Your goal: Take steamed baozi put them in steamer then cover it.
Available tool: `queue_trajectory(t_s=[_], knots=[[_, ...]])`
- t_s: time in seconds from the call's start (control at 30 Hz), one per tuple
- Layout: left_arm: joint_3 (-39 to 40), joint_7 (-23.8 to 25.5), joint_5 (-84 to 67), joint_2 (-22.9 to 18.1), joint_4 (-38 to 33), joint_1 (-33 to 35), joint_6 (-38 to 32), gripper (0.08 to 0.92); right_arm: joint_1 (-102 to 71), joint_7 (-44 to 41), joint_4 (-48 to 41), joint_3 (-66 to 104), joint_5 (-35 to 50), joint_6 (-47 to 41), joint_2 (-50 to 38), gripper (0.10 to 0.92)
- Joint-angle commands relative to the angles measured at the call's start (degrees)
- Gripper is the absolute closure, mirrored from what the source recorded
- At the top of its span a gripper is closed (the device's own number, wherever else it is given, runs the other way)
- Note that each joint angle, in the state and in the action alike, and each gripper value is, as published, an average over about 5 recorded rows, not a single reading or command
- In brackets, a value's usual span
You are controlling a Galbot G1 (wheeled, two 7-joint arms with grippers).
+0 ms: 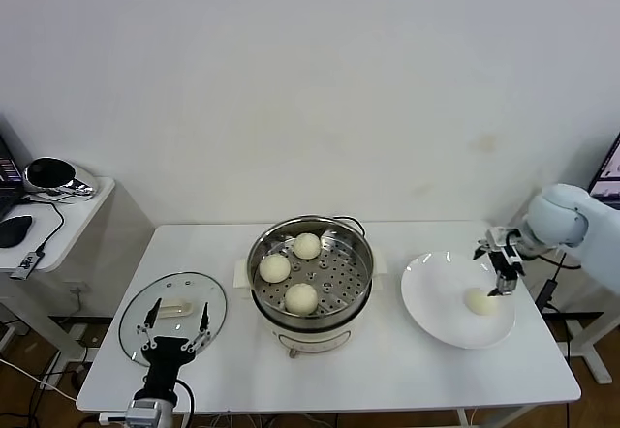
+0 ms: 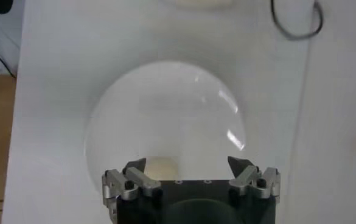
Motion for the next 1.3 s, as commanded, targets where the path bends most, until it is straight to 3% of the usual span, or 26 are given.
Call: queue_trajectory(t_s=[0.03,0.77,1.13,1.3], knots=[[-0.3,0.0,0.0,0.1,-0.1,0.2,0.0,0.177,-16.0,-0.4,-8.4,14.0,-6.7,1.2,2.0,0.203],[-0.7,0.0,0.0,-0.4,0.1,0.3,-0.1,0.177,-20.2,3.2,-19.6,21.1,-11.2,1.4,13.0,0.216],[-0.6,-0.1,-0.1,-0.7,0.0,0.4,-0.2,0.177,-19.5,2.6,-18.8,20.4,-11.4,1.0,12.3,0.345],[-0.8,-0.2,-0.1,-0.6,-0.2,0.6,-0.2,0.177,-16.0,2.0,-13.8,16.1,-8.6,0.1,8.8,0.408]])
